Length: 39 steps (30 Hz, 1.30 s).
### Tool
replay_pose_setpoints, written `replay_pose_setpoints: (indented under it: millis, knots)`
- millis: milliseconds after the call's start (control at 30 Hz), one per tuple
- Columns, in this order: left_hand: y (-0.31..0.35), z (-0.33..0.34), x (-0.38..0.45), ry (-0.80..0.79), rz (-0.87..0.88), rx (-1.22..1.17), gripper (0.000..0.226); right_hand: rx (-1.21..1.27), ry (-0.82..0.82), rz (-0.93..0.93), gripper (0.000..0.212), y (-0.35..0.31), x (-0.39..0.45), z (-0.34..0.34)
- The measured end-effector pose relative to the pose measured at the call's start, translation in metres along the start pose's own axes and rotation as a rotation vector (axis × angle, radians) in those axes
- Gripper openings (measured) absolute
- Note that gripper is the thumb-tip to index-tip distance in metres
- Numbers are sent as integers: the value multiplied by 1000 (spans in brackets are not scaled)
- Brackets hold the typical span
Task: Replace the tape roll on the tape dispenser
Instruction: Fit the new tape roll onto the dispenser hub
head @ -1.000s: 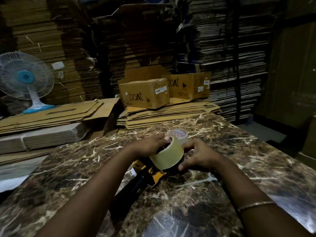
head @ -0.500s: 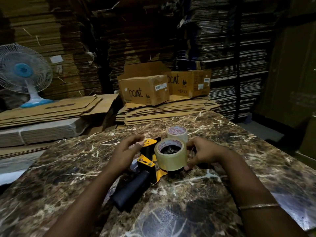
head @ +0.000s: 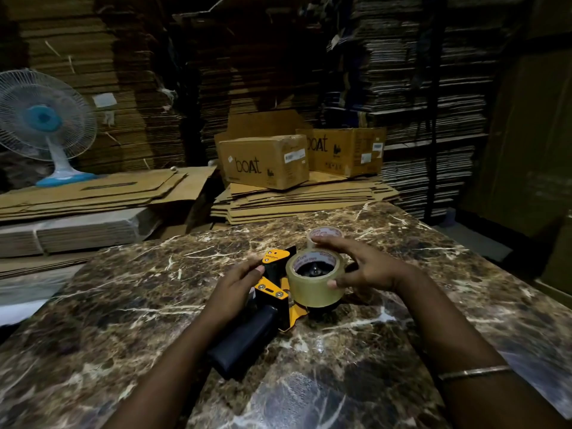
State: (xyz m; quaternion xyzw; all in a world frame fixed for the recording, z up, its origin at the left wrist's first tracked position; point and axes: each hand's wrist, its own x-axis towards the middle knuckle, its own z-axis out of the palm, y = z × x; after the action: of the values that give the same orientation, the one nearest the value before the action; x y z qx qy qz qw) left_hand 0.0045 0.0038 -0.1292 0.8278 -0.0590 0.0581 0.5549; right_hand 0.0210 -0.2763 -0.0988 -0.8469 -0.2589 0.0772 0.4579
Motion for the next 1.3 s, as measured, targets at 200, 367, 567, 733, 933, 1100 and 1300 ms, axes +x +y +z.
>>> replay_pose_setpoints:
  millis: [200, 367, 567, 733, 933, 1100, 1300]
  knots:
    - [2, 5, -4, 14, 48, 29, 35, -100, -50, 4, 105, -4, 7, 5]
    - [-3, 2, -6, 53, 26, 15, 37, -154, -66, 39, 98, -10, 11, 6]
    - [-5, 2, -6, 66, 35, -23, 38, -291, -43, 118, 107, -9, 14, 15]
    - [-7, 8, -7, 99, 45, -76, 38, -308, 19, 143, 80, -5, 13, 25]
    - [-5, 14, -17, 132, 63, -53, 42, -495, 221, 163, 85, -8, 10, 41]
    - [0, 19, -28, 203, 42, -40, 43, -624, 298, 237, 107, -13, 8, 46]
    - [7, 23, -31, 330, -39, -58, 31, -677, 317, 218, 114, -10, 9, 47]
